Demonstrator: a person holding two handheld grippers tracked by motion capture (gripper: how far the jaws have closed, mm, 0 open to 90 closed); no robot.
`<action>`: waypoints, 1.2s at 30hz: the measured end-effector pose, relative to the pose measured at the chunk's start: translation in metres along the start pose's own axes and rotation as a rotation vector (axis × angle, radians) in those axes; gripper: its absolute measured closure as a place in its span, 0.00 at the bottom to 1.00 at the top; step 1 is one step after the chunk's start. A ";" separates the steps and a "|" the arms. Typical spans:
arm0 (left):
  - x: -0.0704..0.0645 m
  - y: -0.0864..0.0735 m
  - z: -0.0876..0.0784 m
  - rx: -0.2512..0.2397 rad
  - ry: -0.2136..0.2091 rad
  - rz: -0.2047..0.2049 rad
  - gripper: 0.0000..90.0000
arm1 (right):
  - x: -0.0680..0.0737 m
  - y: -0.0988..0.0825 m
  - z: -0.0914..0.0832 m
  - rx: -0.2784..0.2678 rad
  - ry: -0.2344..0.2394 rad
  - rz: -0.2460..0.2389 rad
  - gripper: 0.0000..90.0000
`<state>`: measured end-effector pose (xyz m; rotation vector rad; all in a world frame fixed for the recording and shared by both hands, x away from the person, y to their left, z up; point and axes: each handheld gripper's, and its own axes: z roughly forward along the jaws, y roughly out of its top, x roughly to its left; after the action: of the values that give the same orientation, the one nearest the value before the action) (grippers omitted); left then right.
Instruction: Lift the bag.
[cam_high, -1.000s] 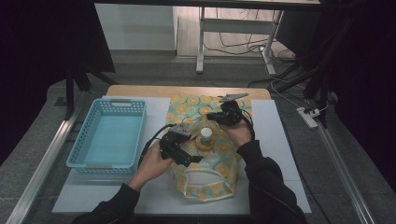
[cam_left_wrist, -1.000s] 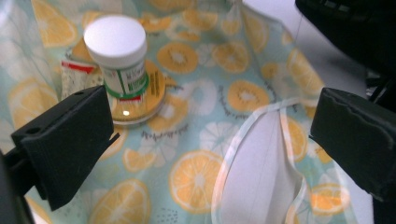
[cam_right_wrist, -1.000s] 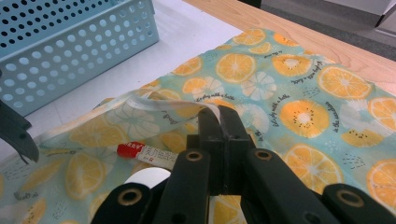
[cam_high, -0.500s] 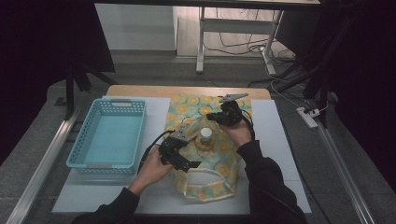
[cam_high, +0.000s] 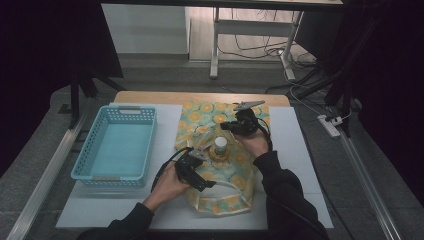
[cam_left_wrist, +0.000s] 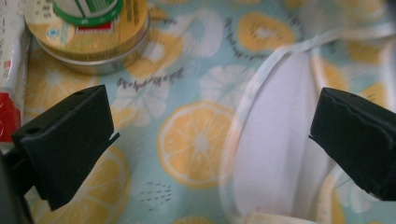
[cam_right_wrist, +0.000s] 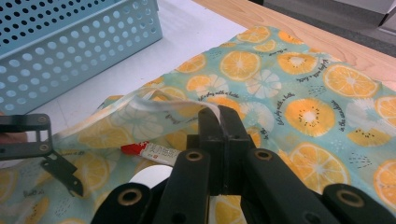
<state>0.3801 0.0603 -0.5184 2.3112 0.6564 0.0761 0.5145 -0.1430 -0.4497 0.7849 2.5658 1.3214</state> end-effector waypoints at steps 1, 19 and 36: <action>0.000 -0.001 0.002 0.003 -0.002 0.000 0.00 | 0.000 0.000 0.000 0.000 0.001 -0.001 1.00; -0.001 -0.004 0.012 0.080 0.054 0.066 0.40 | 0.001 0.000 0.000 0.002 0.003 -0.003 1.00; 0.002 0.003 0.013 0.100 0.003 -0.029 1.00 | 0.002 0.001 0.001 0.004 0.004 -0.001 1.00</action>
<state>0.3859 0.0513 -0.5261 2.3968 0.7092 0.0345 0.5134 -0.1406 -0.4495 0.7820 2.5726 1.3199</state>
